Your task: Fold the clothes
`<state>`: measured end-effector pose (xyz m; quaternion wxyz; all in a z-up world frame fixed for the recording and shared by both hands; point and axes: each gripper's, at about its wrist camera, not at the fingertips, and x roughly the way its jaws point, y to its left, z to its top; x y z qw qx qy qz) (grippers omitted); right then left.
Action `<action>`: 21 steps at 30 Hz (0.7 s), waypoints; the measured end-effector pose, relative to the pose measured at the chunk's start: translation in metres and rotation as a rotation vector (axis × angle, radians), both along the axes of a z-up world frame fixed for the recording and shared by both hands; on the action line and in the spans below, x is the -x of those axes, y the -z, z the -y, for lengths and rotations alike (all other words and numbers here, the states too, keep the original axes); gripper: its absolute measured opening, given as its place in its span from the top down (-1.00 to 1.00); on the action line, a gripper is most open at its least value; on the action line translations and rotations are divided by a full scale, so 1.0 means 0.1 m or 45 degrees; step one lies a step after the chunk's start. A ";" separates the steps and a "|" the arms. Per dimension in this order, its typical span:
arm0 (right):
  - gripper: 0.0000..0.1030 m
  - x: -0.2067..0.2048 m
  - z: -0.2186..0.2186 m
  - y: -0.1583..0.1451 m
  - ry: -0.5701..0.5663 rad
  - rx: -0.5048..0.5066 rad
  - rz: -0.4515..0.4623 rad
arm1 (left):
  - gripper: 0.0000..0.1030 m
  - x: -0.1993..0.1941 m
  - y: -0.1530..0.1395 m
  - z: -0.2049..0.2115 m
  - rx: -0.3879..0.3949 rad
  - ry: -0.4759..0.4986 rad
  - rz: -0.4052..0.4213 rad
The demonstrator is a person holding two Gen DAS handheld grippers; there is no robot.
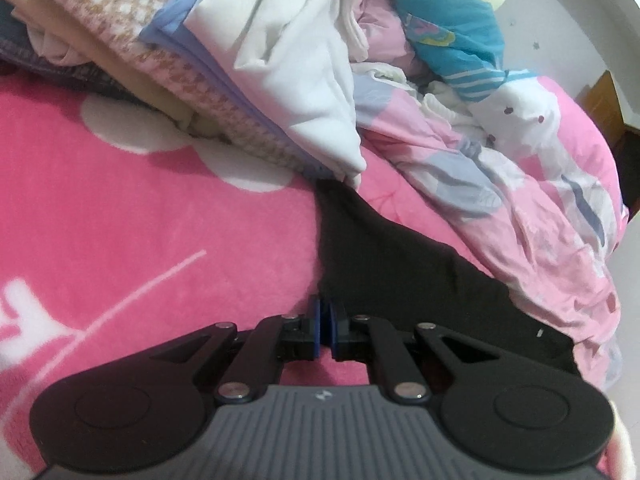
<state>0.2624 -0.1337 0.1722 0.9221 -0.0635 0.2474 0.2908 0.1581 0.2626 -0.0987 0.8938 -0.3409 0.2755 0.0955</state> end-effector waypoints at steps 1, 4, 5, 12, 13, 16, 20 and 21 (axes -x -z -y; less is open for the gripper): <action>0.45 0.23 0.27 -0.15 0.083 -0.009 0.025 | 0.89 0.00 0.00 -0.01 0.008 0.000 0.000; 0.45 0.95 0.84 -0.50 0.275 -0.033 0.098 | 0.89 0.00 -0.01 -0.03 0.031 0.004 -0.009; 0.45 1.15 0.95 -0.57 0.314 -0.033 0.106 | 0.88 0.00 -0.01 -0.04 0.034 0.008 -0.014; 0.45 1.58 0.70 0.07 0.176 -0.163 -0.156 | 0.69 0.08 -0.15 -0.12 -0.082 -0.039 -0.037; 0.45 1.52 0.55 0.32 0.119 -0.194 -0.233 | 0.66 0.10 -0.18 -0.13 -0.107 -0.051 -0.038; 0.51 1.29 0.02 1.17 -0.017 -0.220 -0.449 | 0.64 0.07 -0.31 -0.13 -0.187 -0.040 -0.042; 0.63 0.98 -0.48 2.05 -0.087 -0.251 -0.568 | 0.62 -0.21 -0.54 0.01 -0.265 0.143 -0.035; 0.68 0.92 -0.51 2.20 -0.077 -0.266 -0.585 | 0.50 -0.34 -0.58 0.07 -0.279 0.218 -0.032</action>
